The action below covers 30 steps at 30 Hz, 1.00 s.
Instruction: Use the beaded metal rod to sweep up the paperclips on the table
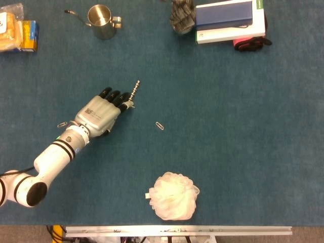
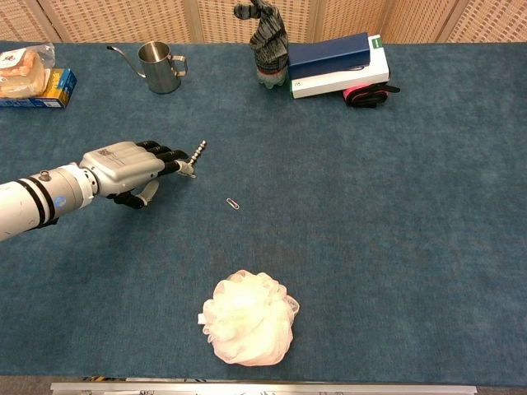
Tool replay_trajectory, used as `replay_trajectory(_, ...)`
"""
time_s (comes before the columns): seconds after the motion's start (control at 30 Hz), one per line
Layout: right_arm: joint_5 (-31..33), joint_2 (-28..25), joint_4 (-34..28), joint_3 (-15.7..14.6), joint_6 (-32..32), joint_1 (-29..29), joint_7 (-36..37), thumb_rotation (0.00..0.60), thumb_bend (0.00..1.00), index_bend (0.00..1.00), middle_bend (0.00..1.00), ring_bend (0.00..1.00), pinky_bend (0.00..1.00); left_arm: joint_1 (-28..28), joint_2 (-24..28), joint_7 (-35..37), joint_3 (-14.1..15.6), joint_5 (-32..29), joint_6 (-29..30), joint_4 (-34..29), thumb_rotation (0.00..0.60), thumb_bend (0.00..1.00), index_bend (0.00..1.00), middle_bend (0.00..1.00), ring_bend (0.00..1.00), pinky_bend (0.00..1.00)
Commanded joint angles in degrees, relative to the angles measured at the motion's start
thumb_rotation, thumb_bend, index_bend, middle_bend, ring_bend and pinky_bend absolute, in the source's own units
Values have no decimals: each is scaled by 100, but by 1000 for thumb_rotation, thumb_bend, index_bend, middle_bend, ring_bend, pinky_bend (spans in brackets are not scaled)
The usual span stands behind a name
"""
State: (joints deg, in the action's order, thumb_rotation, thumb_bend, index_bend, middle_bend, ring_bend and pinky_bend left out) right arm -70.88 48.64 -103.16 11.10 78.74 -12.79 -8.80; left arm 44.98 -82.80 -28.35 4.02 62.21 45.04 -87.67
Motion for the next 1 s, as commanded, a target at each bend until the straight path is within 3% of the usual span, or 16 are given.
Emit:
replay_trajectory(0.03, -4, 5, 2, -1, -5, -2, -5, 600, 0, 118, 35, 0, 62, -29, -13, -53, 20, -10, 52, 59, 600, 802, 94, 0, 0, 0)
replay_trajectory(0.37, -30, 4, -21, 9, 0, 3, -14, 600, 0, 118, 35, 0, 62, -136, -37, -233, -12, -153, 263, 351, 600, 802, 94, 0, 0, 0)
replay_trajectory(0.57, -27, 6, -43, 20, -13, -9, -37, 600, 0, 118, 35, 0, 62, -172, 81, -147, -72, -24, 363, 79, 600, 803, 94, 0, 0, 0)
replay_trajectory(1.0, -39, 41, -84, 8, -92, -56, -121, 600, 0, 118, 35, 0, 62, -210, -32, -170, -60, -158, 229, 295, 600, 802, 96, 0, 0, 0)
